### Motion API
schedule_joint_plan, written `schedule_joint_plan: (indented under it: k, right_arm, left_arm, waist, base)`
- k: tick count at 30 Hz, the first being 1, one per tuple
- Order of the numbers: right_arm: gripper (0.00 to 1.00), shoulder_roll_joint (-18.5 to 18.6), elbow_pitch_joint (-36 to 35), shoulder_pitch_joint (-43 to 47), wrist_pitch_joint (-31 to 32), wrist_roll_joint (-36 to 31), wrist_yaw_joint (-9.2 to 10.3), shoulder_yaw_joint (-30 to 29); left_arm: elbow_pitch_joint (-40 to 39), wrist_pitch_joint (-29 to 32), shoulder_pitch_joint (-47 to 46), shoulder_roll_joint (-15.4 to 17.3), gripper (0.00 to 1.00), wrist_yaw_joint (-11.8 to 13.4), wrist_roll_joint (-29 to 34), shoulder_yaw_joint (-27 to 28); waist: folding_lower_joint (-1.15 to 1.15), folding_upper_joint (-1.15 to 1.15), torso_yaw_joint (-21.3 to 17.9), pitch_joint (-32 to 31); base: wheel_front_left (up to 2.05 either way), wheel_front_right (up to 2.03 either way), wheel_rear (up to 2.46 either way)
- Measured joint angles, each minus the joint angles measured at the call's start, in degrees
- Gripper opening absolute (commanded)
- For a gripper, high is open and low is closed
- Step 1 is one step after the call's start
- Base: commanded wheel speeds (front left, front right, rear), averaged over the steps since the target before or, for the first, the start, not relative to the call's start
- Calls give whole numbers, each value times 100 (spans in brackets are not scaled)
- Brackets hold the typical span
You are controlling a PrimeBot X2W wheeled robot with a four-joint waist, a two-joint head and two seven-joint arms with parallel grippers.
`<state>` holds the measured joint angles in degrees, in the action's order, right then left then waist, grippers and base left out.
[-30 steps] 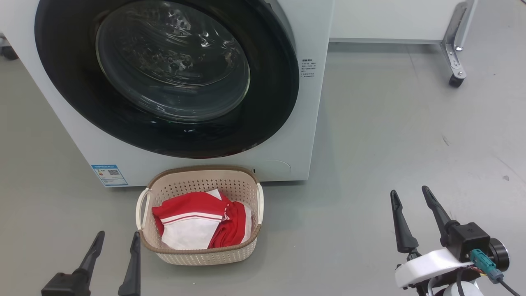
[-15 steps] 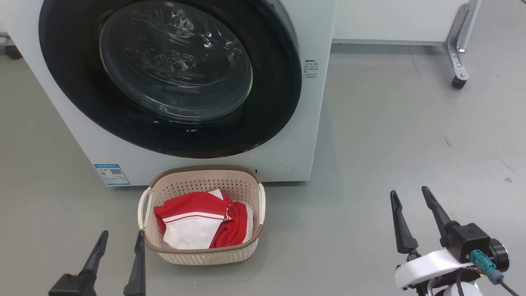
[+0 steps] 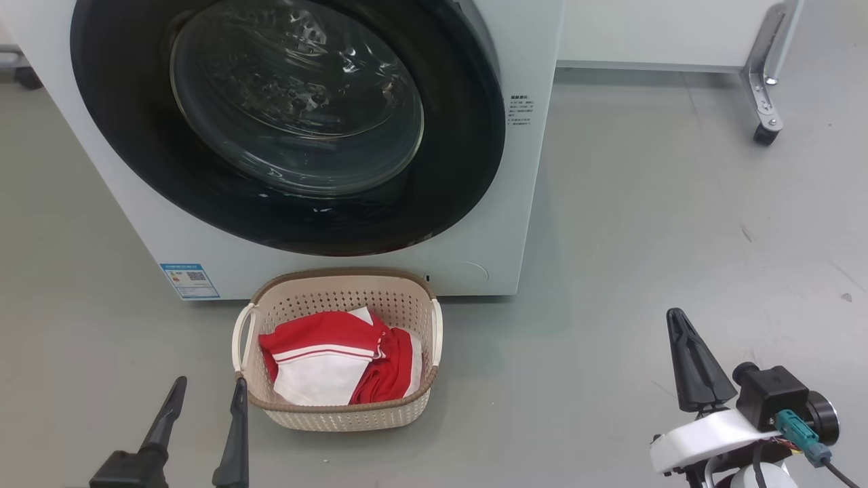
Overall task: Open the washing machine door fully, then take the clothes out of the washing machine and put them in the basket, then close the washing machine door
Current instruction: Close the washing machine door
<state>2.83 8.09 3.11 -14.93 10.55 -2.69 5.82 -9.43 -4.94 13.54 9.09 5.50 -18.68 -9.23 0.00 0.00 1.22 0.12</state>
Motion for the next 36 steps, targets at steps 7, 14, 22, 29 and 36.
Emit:
schedule_joint_plan:
  k: [7, 14, 22, 29, 36]
  right_arm:
    - [0, 1, 66, -447, 9, 36, -186, 209]
    - [0, 46, 260, -1374, 222, 68, -309, 419]
    - [0, 65, 523, -2582, 461, 204, -332, 477]
    - [0, 176, 861, -3604, 675, 219, -374, 447]
    - [0, 582, 1269, -4431, 886, 129, -380, 355]
  left_arm:
    - [-93, 1, -8, -12, 100, 2, 64, -40]
    - [-186, 1, -146, -86, 100, 1, 75, -266]
    - [-313, -3, -488, -154, 100, -35, 200, -471]
    - [-349, -75, -856, -271, 100, -130, 232, -641]
    - [-290, -226, -1162, -376, 100, -181, 236, -739]
  waist:
    - [0, 0, 102, 160]
    - [0, 0, 303, 407]
    - [0, 0, 645, 812]
    - [0, 0, 1028, 1218]
    - [0, 0, 1469, 1609]
  base:
    - [0, 0, 0]
    - [0, 0, 0]
    - [0, 0, 0]
    - [0, 0, 0]
    - [0, 0, 0]
